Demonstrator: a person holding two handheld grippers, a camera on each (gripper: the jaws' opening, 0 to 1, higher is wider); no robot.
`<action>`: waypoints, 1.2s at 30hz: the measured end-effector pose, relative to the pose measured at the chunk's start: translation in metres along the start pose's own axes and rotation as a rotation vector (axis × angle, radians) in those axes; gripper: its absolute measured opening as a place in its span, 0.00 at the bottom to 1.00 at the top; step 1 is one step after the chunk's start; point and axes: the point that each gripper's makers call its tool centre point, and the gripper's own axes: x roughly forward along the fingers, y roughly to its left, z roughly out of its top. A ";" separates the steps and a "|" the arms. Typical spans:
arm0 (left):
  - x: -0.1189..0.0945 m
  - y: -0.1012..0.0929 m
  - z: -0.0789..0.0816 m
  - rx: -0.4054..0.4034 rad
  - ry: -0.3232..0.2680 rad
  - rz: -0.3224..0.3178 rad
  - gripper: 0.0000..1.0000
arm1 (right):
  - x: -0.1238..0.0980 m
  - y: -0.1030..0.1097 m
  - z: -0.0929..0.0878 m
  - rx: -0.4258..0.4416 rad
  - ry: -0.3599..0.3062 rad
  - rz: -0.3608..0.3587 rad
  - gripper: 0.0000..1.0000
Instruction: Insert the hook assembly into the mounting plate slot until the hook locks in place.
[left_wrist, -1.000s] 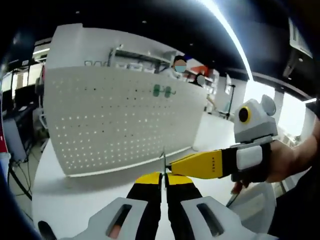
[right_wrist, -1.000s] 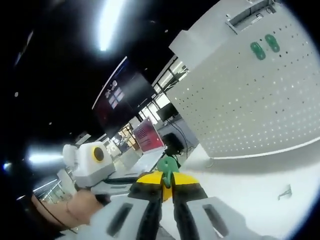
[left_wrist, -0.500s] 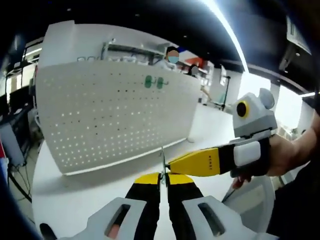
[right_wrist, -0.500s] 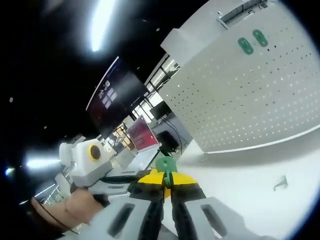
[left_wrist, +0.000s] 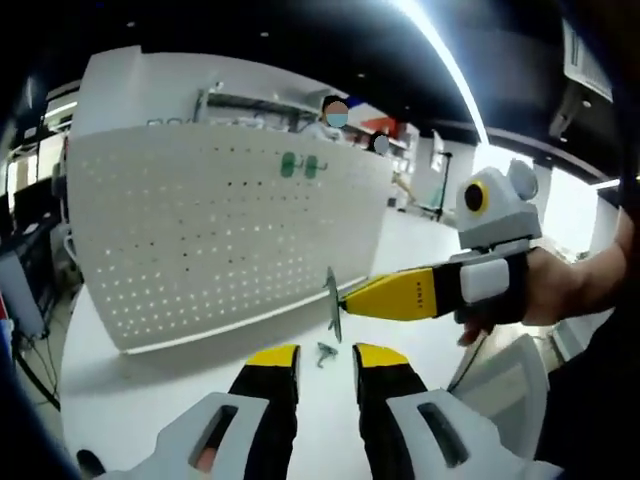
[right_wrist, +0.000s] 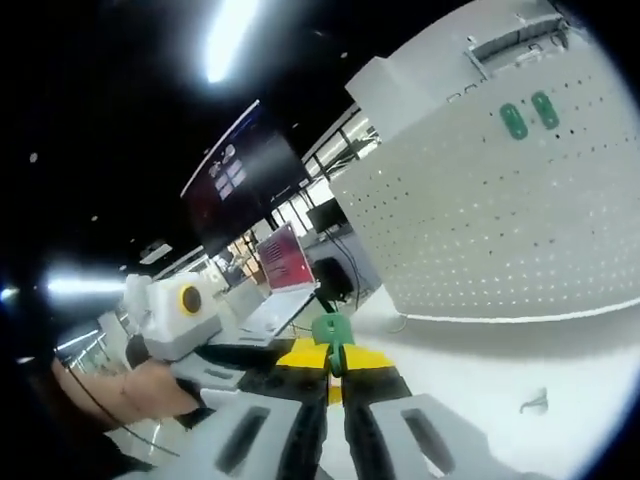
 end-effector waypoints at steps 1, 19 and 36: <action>0.000 0.000 0.000 -0.012 -0.005 -0.007 0.39 | -0.001 -0.001 0.000 -0.027 0.008 -0.003 0.00; 0.004 -0.020 0.016 -0.056 -0.085 -0.091 0.93 | -0.008 -0.015 0.001 -0.135 0.012 -0.042 0.00; 0.005 -0.017 0.018 -0.093 -0.103 -0.094 1.00 | -0.005 -0.040 0.025 -0.170 -0.082 -0.142 0.00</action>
